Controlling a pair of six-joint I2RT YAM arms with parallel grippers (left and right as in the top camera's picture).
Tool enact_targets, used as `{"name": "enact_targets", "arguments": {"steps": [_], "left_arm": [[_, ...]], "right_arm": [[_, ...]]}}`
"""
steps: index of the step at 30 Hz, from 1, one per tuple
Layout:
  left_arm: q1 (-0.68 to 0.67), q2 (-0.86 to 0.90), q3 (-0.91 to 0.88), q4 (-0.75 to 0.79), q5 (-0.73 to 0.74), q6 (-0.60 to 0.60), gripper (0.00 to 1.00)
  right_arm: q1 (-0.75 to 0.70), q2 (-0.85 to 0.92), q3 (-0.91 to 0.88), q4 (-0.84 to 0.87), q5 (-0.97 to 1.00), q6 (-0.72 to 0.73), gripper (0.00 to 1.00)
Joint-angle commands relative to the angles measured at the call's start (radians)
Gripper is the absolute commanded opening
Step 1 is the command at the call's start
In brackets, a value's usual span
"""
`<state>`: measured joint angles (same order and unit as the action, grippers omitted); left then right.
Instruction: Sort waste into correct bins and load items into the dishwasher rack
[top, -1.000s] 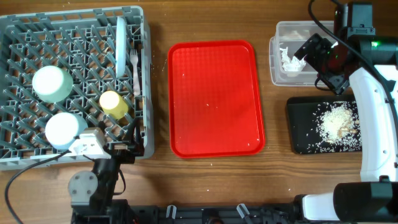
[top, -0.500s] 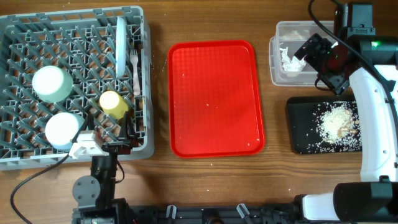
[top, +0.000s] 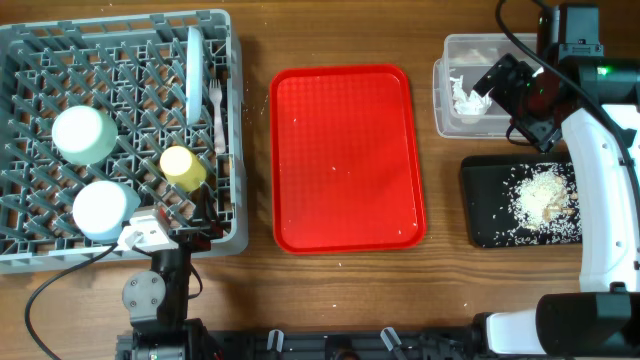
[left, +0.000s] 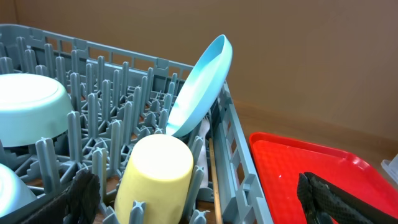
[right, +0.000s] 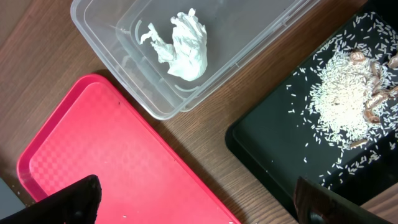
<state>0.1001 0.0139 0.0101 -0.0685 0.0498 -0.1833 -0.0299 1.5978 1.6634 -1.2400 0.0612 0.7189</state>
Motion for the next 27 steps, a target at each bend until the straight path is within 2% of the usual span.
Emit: {"name": "enact_targets", "arguments": {"steps": [1,18,24,27], "left_arm": [[0.007,-0.011,-0.005,-0.008,-0.017,0.019,1.00],[0.007,-0.008,-0.005,-0.008,-0.017,0.019,1.00],[0.007,-0.008,-0.005,-0.008,-0.017,0.019,1.00],[0.007,-0.008,-0.005,-0.008,-0.017,0.019,1.00]], "right_arm": [[-0.002,-0.019,0.018,0.002,0.020,0.014,1.00],[-0.002,-0.023,0.017,0.005,0.020,0.015,1.00],[0.008,-0.173,0.005,-0.014,0.073,0.014,1.00],[0.037,-0.303,-0.074,0.051,0.074,0.013,1.00]]}}
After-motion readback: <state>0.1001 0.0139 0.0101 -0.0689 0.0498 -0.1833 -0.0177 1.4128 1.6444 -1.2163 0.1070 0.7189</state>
